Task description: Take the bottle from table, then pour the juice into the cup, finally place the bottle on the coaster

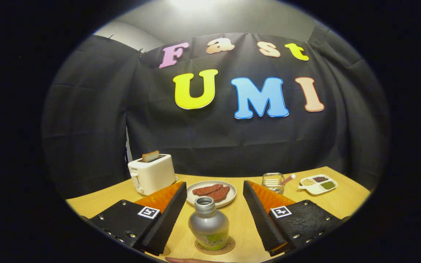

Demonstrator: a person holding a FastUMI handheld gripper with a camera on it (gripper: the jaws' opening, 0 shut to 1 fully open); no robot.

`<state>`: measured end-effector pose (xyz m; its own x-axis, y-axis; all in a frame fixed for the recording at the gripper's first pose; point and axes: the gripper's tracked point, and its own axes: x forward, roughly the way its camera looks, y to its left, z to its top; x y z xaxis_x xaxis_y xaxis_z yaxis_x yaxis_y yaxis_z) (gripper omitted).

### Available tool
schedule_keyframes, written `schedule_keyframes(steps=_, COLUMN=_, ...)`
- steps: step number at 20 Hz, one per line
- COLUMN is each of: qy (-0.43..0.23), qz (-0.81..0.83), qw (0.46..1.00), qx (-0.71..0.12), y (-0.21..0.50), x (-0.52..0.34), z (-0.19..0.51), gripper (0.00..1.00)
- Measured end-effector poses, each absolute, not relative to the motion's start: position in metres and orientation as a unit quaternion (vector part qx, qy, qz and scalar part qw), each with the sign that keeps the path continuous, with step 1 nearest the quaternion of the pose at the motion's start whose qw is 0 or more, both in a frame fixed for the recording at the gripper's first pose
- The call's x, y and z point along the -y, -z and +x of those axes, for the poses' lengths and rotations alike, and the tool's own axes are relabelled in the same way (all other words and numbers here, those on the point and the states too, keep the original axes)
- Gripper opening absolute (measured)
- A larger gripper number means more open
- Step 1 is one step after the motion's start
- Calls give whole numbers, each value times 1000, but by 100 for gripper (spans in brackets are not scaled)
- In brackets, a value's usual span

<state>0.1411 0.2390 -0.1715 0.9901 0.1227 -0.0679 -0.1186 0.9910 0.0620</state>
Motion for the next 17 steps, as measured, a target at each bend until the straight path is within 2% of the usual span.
schedule_keyframes(steps=7, qy=-28, qz=15, qw=999, qx=-13, y=49, x=-168, z=101, gripper=95)
schedule_keyframes(steps=17, qy=1, qz=11, qw=1000, qx=-18, y=14, x=-91, z=57, gripper=95)
